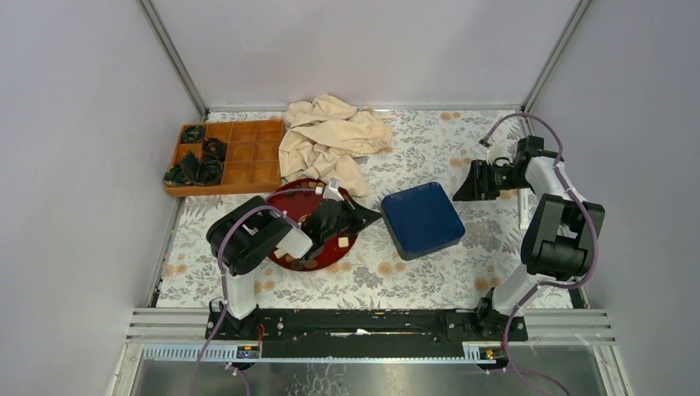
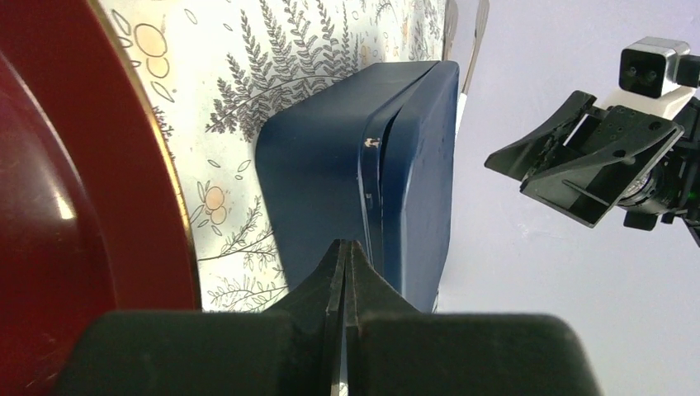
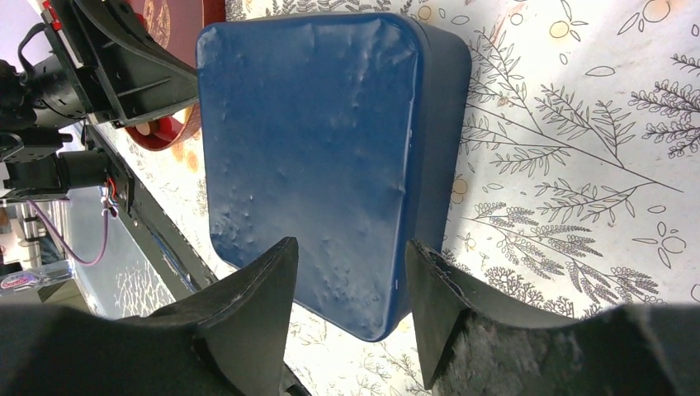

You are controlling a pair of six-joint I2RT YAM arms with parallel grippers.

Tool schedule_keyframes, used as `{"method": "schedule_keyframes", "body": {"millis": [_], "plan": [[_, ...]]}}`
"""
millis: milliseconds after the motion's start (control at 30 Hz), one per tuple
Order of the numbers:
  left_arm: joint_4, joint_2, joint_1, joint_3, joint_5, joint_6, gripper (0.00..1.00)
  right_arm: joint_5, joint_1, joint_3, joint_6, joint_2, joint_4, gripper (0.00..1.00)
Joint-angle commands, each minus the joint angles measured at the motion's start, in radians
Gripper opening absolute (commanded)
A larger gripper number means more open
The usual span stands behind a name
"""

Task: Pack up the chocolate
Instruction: Adjust the packing box at the center of the board.

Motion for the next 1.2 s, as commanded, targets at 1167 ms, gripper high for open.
{"method": "schedule_keyframes", "body": {"millis": [1167], "plan": [[-0.028, 0.083, 0.003, 0.148, 0.116, 0.032, 0.00, -0.005, 0.119, -0.024, 0.005, 0.105, 0.016, 0.60]]}}
